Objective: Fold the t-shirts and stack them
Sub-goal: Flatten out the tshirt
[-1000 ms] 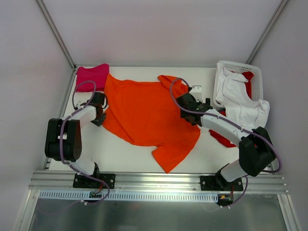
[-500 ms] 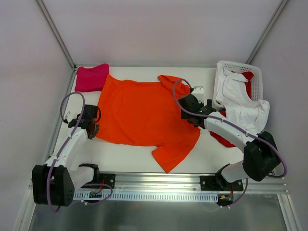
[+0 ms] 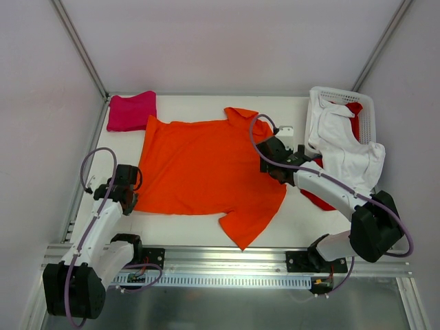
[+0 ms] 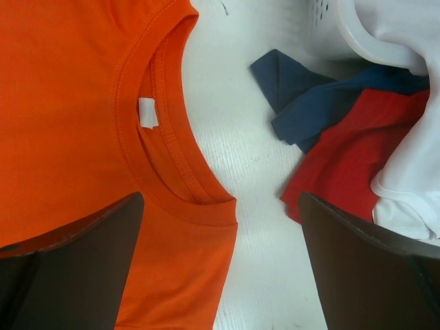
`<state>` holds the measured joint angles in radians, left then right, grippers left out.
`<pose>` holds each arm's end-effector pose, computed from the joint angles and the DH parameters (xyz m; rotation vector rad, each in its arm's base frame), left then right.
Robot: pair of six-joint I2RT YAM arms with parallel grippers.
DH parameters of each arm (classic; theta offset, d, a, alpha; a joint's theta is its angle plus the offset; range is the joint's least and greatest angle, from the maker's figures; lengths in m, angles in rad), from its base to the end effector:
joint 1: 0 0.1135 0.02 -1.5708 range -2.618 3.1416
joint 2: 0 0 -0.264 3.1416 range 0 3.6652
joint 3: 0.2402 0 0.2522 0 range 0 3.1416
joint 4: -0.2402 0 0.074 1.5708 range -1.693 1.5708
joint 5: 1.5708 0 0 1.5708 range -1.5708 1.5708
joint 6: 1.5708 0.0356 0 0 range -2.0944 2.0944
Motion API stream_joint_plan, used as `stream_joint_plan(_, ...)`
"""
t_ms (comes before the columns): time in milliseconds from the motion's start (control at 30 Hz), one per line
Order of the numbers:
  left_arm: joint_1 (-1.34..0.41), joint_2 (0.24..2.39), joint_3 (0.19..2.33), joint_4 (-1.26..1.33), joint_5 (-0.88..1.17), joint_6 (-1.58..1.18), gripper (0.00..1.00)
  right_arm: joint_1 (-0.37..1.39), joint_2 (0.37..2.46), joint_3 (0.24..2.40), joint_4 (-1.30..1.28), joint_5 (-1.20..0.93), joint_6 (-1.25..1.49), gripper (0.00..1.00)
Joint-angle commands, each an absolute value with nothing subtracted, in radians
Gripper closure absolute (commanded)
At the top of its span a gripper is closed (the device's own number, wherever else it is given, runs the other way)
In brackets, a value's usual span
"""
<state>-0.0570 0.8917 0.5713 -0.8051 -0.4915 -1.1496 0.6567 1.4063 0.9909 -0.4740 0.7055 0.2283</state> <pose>0.1517 0.0082 0.2036 -1.4187 2.0603 0.1950 0.2428 0.1580 0.2515 -0.1883 2.2249 -0.4005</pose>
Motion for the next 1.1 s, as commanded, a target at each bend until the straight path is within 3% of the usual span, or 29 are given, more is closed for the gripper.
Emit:
stream_joint_plan(0,-0.046,0.856,0.542,-0.884,-0.541,-1.184,1.00,0.666,1.373,0.991,-0.524,0.721,0.267,0.00)
stream_joint_plan(233,-0.040,0.827,0.528,-0.900,-0.519,-1.200,1.00,0.686,1.319,0.986,-0.624,0.753,0.322,0.00)
stream_joint_plan(267,-0.040,0.825,0.529,-0.900,-0.515,-1.200,0.96,0.689,1.313,0.983,-0.646,0.758,0.331,0.01)
stream_joint_plan(300,-0.038,0.827,0.528,-0.900,-0.515,-1.200,0.66,0.692,1.305,0.979,-0.653,0.765,0.342,0.01)
stream_joint_plan(333,-0.038,0.830,0.532,-0.900,-0.517,-1.201,0.46,0.692,1.298,0.967,-0.657,0.767,0.345,0.00)
stream_joint_plan(400,-0.038,0.838,0.560,-0.897,-0.520,-1.201,0.16,0.693,1.282,0.959,-0.647,0.775,0.341,0.00)
stream_joint_plan(433,-0.038,0.841,0.578,-0.896,-0.519,-1.200,0.13,0.693,1.284,0.966,-0.641,0.775,0.330,0.01)
stream_joint_plan(567,-0.040,0.873,0.737,-0.881,-0.514,-1.141,0.10,0.693,1.333,1.061,-0.621,0.747,0.273,0.00)
stream_joint_plan(733,-0.046,0.943,0.792,-0.839,-0.463,-1.086,0.12,0.692,1.350,1.120,-0.614,0.591,0.253,0.01)
stream_joint_plan(1067,-0.077,0.908,0.532,-0.696,-0.250,-1.026,0.20,0.738,1.151,0.815,-0.761,0.431,0.481,0.01)
